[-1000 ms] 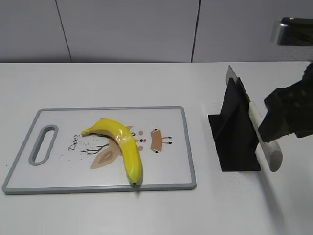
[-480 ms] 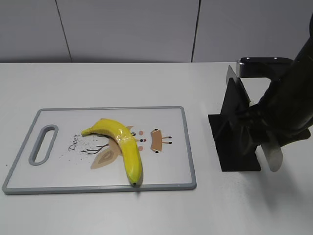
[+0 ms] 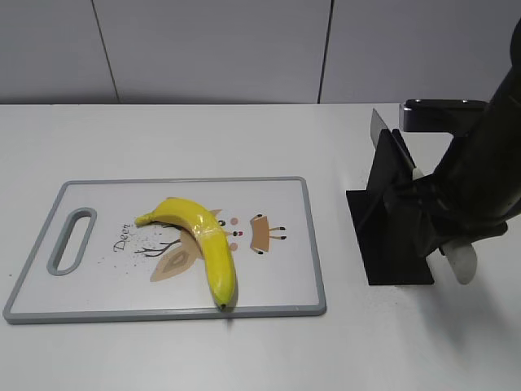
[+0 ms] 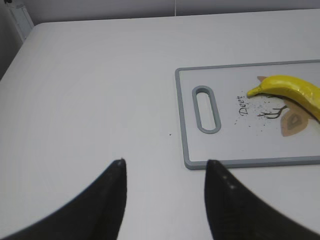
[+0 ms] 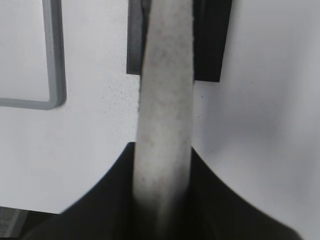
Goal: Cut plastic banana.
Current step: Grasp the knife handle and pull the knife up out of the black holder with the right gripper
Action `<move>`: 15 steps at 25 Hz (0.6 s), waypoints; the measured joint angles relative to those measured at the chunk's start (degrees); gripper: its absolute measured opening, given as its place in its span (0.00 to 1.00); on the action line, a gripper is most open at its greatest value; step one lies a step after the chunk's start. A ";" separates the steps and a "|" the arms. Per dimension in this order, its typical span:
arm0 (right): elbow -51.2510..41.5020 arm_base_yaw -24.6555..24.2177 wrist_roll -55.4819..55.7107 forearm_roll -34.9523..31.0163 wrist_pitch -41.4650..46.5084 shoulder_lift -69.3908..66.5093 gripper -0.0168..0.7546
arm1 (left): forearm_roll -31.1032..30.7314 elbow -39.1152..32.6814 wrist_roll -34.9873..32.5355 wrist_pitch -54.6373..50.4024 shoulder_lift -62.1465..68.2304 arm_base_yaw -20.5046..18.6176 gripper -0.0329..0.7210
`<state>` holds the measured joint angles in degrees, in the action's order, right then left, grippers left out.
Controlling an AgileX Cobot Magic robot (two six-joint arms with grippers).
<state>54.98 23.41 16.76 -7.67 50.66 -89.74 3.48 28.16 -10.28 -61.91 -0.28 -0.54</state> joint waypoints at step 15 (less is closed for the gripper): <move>0.00 0.16 0.15 1.28 0.53 16.59 0.27 | 0.00 0.00 0.00 0.00 0.00 0.00 0.69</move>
<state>54.98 23.57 16.91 -6.39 51.19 -73.16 3.48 28.16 -10.28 -61.91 -0.28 -0.54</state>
